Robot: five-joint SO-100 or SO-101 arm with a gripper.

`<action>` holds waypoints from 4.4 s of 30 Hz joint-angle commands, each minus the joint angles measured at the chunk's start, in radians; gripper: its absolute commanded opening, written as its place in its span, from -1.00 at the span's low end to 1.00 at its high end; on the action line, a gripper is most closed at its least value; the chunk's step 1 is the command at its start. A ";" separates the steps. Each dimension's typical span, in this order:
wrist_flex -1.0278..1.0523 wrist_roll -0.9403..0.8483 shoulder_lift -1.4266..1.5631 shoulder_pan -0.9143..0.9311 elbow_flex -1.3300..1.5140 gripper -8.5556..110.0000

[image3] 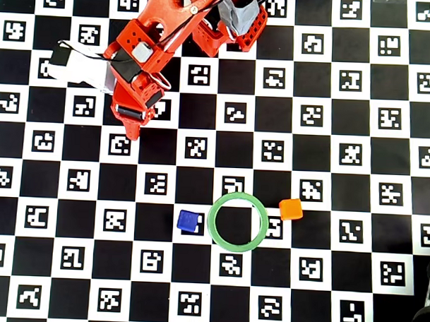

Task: Grab the red cube then put it in the green circle then put the blue cube on top and finally the orange cube on top

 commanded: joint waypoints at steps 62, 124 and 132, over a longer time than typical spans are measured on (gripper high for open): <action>0.488 0.255 0.043 -0.103 -0.632 -0.78; 0.397 0.541 -0.644 -0.896 -1.223 -0.77; 0.354 0.560 -0.667 -0.908 -1.206 -0.77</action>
